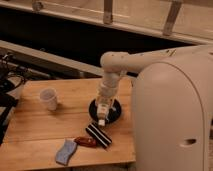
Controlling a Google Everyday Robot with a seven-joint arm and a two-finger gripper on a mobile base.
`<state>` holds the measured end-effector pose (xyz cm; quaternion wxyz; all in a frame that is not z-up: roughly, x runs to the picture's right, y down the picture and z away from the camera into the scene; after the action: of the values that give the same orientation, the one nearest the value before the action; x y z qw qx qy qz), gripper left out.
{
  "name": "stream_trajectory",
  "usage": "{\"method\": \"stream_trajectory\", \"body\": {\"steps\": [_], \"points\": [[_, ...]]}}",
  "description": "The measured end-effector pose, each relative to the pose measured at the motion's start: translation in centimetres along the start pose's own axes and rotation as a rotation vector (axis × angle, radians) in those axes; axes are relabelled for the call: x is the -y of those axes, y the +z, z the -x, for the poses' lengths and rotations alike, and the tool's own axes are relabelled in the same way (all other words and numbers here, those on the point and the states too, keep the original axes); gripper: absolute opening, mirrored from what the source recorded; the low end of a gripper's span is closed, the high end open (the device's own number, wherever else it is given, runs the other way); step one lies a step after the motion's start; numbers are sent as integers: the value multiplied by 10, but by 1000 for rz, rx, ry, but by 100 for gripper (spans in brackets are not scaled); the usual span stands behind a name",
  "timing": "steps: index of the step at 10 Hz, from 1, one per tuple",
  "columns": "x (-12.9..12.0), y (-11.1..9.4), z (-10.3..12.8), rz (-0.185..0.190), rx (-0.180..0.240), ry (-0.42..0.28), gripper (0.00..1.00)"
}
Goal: Place the bottle in the ceramic bowl
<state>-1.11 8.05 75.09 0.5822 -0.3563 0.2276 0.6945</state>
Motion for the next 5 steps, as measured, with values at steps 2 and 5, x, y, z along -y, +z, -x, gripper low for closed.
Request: {"method": "stream_trajectory", "body": {"steps": [2, 5], "points": [[-1, 1, 1, -1, 1, -2, 77], [-5, 3, 2, -3, 0, -7, 77]]}}
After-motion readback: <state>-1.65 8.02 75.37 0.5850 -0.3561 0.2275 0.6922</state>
